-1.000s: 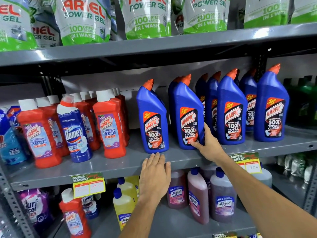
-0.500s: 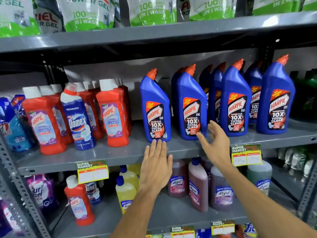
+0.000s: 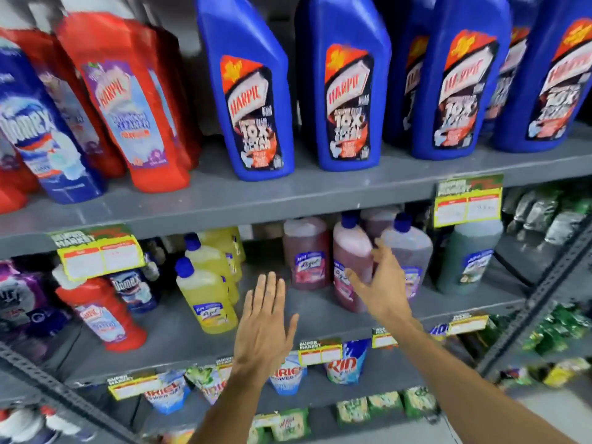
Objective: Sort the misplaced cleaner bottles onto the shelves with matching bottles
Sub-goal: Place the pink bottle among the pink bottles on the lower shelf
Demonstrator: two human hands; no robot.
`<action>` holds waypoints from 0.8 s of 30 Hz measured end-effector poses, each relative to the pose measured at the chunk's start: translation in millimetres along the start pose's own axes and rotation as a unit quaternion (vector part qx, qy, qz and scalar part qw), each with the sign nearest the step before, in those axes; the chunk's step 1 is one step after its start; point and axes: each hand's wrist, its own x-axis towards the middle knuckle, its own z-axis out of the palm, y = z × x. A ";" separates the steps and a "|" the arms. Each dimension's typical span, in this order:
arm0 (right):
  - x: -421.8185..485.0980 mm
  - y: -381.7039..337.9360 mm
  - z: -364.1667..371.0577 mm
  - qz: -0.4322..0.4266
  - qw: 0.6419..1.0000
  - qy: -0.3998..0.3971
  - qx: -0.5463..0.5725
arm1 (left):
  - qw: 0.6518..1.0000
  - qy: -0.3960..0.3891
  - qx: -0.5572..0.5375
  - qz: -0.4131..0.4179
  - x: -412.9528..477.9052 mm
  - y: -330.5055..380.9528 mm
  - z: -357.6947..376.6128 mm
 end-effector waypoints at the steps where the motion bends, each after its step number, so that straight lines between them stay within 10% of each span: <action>1: 2.7 9.0 9.4 0.020 1.000 -0.003 -0.014 | 0.999 -0.041 0.003 -0.011 -0.2 -6.2 14.6; 12: 17.0 66.0 58.9 0.117 0.986 -0.016 -0.114 | 0.979 -0.169 -0.079 -0.081 -0.1 -40.8 116.9; 24: 36.1 72.1 57.3 0.096 0.945 -0.301 0.090 | 0.976 -0.165 -0.117 -0.086 -3.7 -43.4 121.5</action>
